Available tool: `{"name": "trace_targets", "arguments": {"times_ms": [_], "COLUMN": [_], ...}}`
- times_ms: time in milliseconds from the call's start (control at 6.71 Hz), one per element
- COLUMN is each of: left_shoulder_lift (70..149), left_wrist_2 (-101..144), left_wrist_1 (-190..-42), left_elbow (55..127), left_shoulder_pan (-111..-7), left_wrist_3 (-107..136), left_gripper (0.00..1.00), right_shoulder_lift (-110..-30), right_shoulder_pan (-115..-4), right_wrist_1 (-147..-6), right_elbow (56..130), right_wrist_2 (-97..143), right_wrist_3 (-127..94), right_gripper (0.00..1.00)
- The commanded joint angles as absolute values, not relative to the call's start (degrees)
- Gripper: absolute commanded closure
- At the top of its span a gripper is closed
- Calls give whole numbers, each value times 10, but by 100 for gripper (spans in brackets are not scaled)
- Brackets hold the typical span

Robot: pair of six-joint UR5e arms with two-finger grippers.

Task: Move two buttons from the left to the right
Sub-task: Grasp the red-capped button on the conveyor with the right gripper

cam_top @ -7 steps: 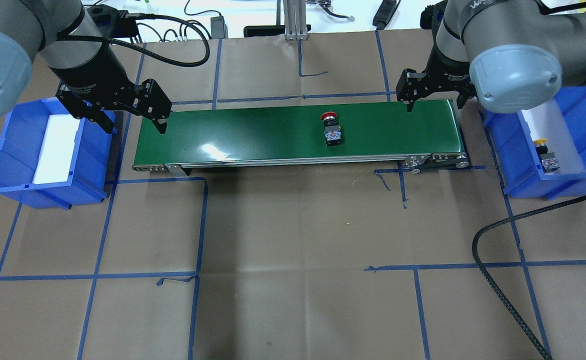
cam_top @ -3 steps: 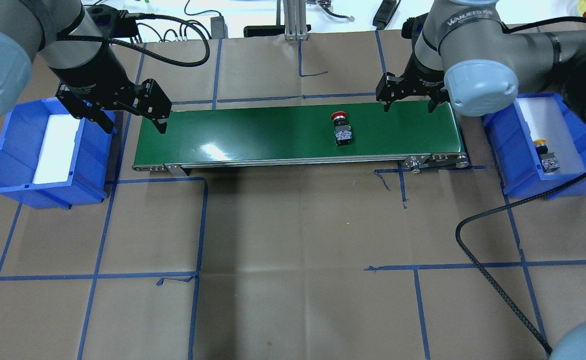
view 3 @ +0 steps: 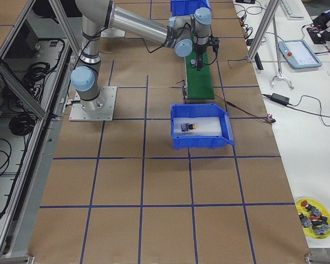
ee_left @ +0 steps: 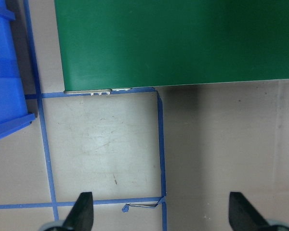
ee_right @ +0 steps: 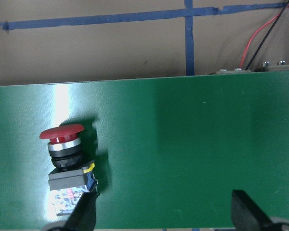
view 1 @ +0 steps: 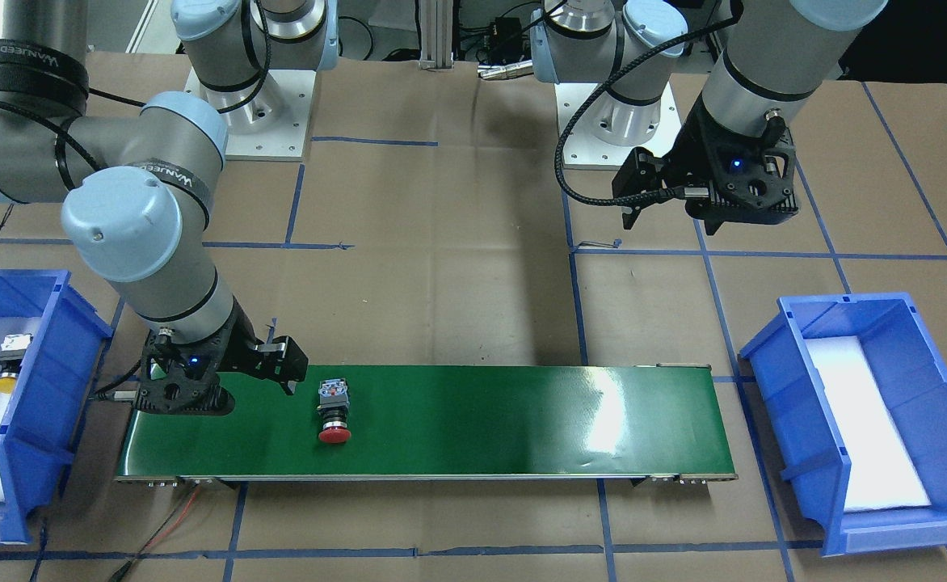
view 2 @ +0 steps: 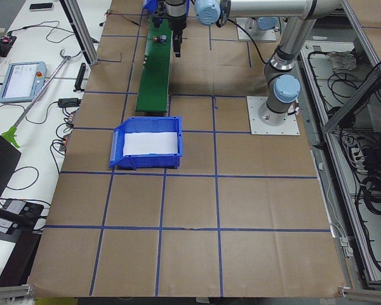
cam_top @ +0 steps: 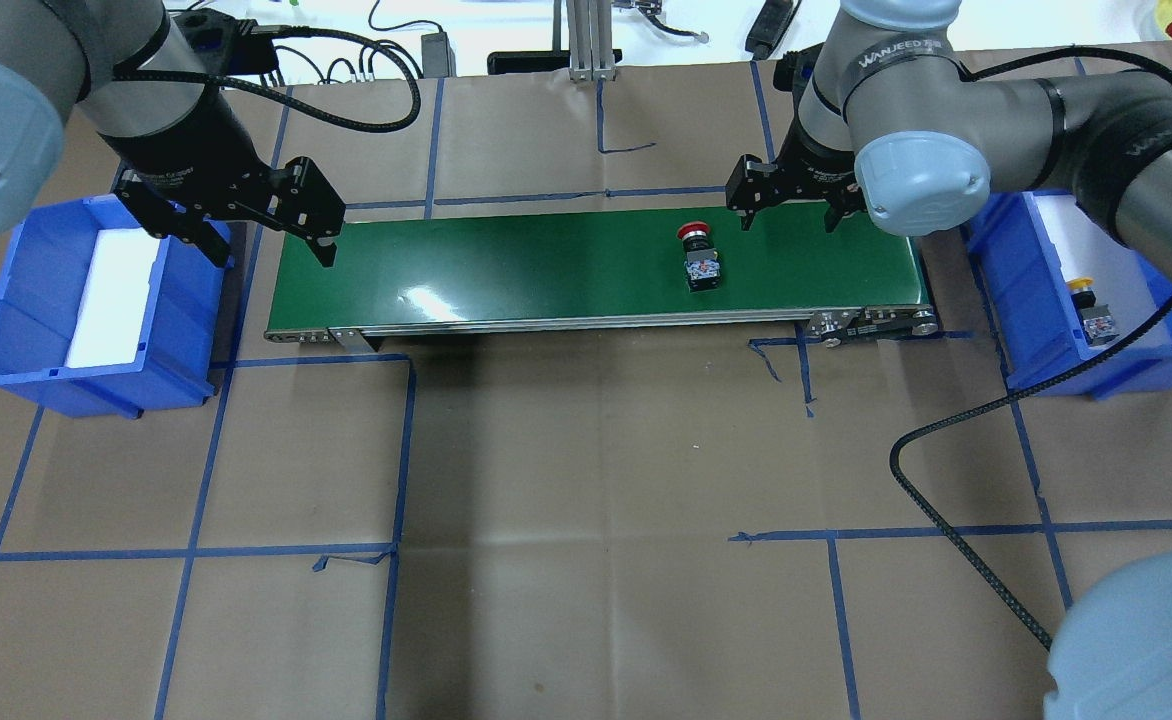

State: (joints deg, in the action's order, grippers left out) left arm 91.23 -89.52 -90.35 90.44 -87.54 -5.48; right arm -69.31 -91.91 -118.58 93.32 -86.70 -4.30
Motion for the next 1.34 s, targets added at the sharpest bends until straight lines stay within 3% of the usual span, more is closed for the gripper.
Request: {"name": "trace_targets", "arguments": {"times_ms": [0,1044,1193], "left_shoulder_lift": [912,912,912], "left_wrist_2": [-895,-895,-895], "left_wrist_1": [-904,-904,-904], "left_elbow": [904,905,905], "left_shoulder_pan": [-875,-875,-875], "left_wrist_3": [-55,-55,-55], "left_gripper": [0,0,0], "right_shoulder_lift": [-677,-637,-634], "right_shoulder_pan": [-933,-936,-936], "right_wrist_1": [-1186,-1188,-1189], "right_elbow": [932,939,935], "right_wrist_2": [-867,-858,-863], "right_wrist_3": [-43,-43,-33], "right_gripper": [0,1,17]}}
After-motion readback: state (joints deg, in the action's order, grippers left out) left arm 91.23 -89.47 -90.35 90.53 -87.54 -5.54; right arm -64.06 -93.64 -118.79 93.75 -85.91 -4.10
